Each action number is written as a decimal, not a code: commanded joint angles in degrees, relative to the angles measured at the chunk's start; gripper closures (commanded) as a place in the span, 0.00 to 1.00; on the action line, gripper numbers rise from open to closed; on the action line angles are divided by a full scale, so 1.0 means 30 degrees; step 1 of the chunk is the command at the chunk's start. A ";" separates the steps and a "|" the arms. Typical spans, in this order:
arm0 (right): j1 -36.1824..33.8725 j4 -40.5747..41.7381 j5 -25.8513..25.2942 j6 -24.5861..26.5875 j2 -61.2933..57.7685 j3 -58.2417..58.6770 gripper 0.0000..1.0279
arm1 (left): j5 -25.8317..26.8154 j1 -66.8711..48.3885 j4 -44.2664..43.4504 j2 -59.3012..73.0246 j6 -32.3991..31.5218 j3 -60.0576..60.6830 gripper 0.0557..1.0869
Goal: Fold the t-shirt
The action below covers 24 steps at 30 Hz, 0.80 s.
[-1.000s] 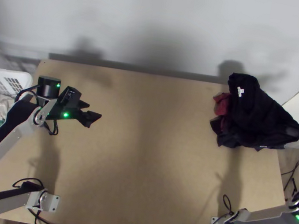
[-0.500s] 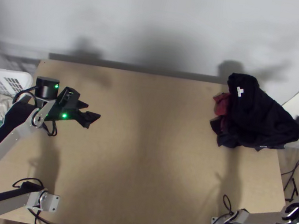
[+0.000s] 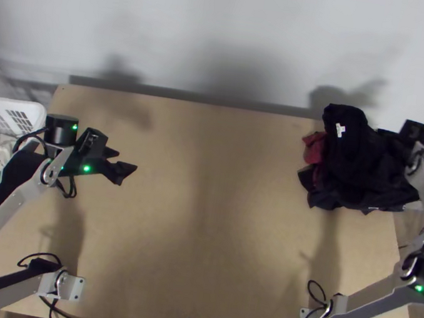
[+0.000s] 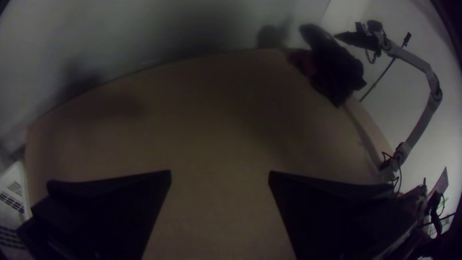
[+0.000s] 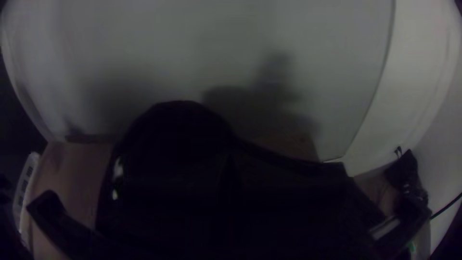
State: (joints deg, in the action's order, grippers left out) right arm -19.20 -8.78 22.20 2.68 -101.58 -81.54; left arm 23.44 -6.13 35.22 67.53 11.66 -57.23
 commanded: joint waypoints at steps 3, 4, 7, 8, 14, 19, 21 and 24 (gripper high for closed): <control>0.1273 0.0962 0.1244 -0.1273 -0.0154 0.2540 0.97 | -0.0050 0.0169 -0.0051 -0.0507 0.0010 0.0650 0.04; 0.1273 0.1636 0.1244 -0.1244 -0.0007 0.3507 0.97 | -0.0226 0.0198 -0.0051 -0.0566 0.0068 0.0650 0.04; 0.1244 0.3804 0.1215 -0.0922 0.0169 0.5910 0.97 | -0.0343 0.0344 0.0066 -0.0888 0.0068 0.0767 0.04; 0.1215 0.4214 0.1215 -0.0805 0.0110 0.6437 0.97 | -0.0372 0.0344 0.0095 -0.0976 0.0068 0.0855 0.04; 0.0805 0.4449 0.1215 0.0074 0.0110 0.8253 0.97 | -0.0372 0.0344 0.0212 -0.1298 0.0068 0.1089 0.04; 0.1127 0.4478 0.1185 0.1041 0.0315 0.8400 0.83 | -0.0402 0.0344 0.0212 -0.1327 0.0097 0.1177 0.04; 0.1244 0.4449 0.1098 0.1188 0.0374 0.8400 0.48 | -0.0372 0.0344 0.0212 -0.1415 0.0097 0.1177 0.04; 0.1303 0.3921 0.1068 0.1539 0.0813 0.8429 0.04 | -0.0402 0.0344 0.0212 -0.1562 0.0127 0.1148 0.04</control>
State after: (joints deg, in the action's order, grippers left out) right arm -15.84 4.45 26.02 5.04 -100.57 -57.89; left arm 22.20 -5.13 35.90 63.59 11.88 -53.93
